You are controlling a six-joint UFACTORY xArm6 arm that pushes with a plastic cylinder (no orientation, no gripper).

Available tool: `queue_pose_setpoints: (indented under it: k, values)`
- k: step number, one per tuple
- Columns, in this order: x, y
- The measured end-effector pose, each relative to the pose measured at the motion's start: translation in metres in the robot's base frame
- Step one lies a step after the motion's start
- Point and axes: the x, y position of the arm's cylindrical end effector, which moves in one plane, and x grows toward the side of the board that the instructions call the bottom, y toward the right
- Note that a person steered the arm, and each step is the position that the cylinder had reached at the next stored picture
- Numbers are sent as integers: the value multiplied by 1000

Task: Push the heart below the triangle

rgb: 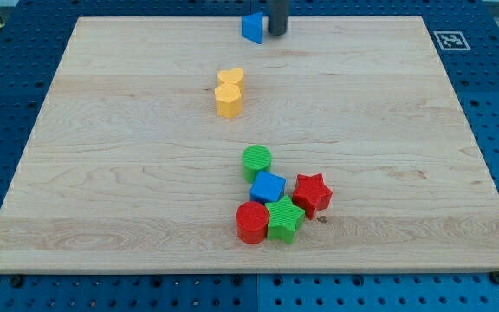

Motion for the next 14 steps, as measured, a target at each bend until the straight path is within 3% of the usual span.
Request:
queue_pose_setpoints:
  k: [1, 2, 4, 5, 6, 7, 10, 14]
  values:
    - [42, 38]
    - [85, 10]
    - [62, -166]
    - [102, -186]
    - [149, -175]
    - [169, -145]
    - [143, -97]
    - [106, -84]
